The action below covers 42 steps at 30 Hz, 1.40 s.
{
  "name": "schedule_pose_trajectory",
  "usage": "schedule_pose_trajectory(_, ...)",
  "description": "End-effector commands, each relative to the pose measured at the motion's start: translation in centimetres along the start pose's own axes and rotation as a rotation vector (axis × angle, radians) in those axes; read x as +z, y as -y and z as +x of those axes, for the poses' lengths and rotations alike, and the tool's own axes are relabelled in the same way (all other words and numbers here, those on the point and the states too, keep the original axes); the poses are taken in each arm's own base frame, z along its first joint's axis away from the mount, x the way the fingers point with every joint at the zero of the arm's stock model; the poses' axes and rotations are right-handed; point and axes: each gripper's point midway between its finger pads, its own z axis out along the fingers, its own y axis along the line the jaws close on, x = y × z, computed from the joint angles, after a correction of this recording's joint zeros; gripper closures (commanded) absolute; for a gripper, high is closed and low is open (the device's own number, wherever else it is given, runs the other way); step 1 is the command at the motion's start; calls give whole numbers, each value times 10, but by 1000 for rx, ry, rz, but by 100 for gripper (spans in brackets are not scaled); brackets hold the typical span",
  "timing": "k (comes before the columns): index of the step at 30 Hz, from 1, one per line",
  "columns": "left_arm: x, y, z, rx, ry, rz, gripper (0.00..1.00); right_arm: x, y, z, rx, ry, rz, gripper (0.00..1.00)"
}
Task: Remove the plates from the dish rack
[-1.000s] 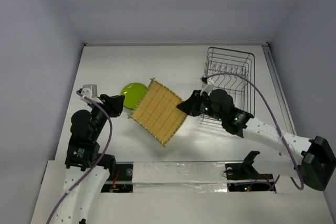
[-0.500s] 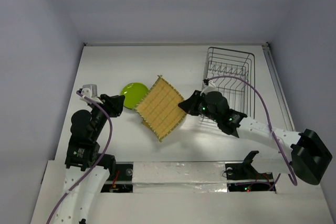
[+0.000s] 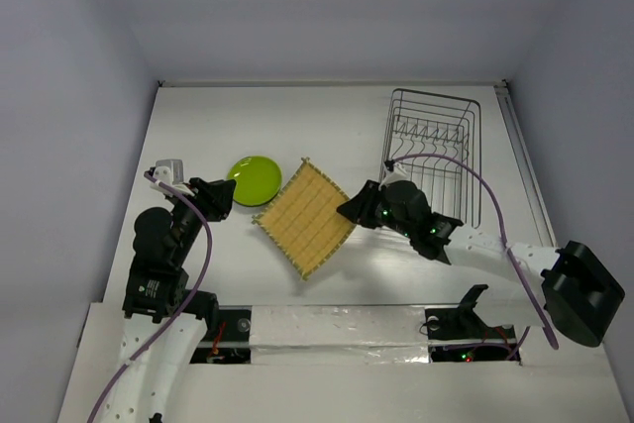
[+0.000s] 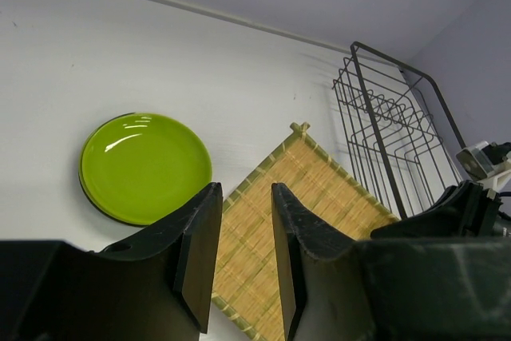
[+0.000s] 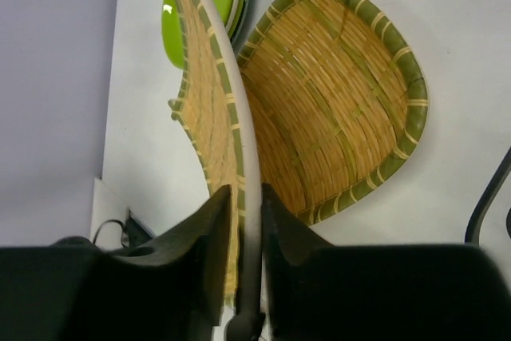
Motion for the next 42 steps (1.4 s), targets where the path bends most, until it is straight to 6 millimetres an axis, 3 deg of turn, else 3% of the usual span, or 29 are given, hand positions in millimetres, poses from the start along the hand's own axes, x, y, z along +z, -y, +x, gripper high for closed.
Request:
schedule_pose_trajectory(1,1,6,-7,4,23,21,72,6,-23,-28,16,96,-35,66)
schedule_pose_trajectory(4,1,6,-8,4,26,21,72,6,-16,-32,-10,108,15,53)
schedule_pose_trajectory(9,0,7,-8,5,29,26,72,5,-5,-42,-44,153,85,38)
schedule_pose_trajectory(14,0,7,-9,4,30,27,72,7,-18,-50,-75,153,69,28)
schedule_pose_trajectory(19,0,6,-9,4,31,25,71,8,-26,-64,-124,176,95,23)
schedule_pose_trajectory(23,0,7,-8,5,28,27,71,18,-39,-83,-178,199,131,17)
schedule_pose_trajectory(26,0,7,-8,3,27,30,71,31,-31,-88,-224,207,188,16)
schedule_pose_trajectory(27,0,7,-8,3,26,28,71,35,-38,-95,-232,216,189,15)
schedule_pose_trajectory(31,2,7,-6,2,18,29,71,56,-27,-89,-301,172,248,15)
schedule_pose_trajectory(35,2,7,-5,3,14,29,71,63,-27,-92,-328,168,266,15)
schedule_pose_trajectory(38,2,7,-6,2,17,29,71,60,-34,-91,-344,157,231,31)
schedule_pose_trajectory(39,2,6,-5,2,15,27,71,57,-38,-94,-345,163,218,49)
schedule_pose_trajectory(41,2,7,-5,3,13,30,71,47,-45,-99,-363,174,200,74)
schedule_pose_trajectory(42,2,7,-6,4,15,31,71,34,-58,-109,-362,205,171,94)
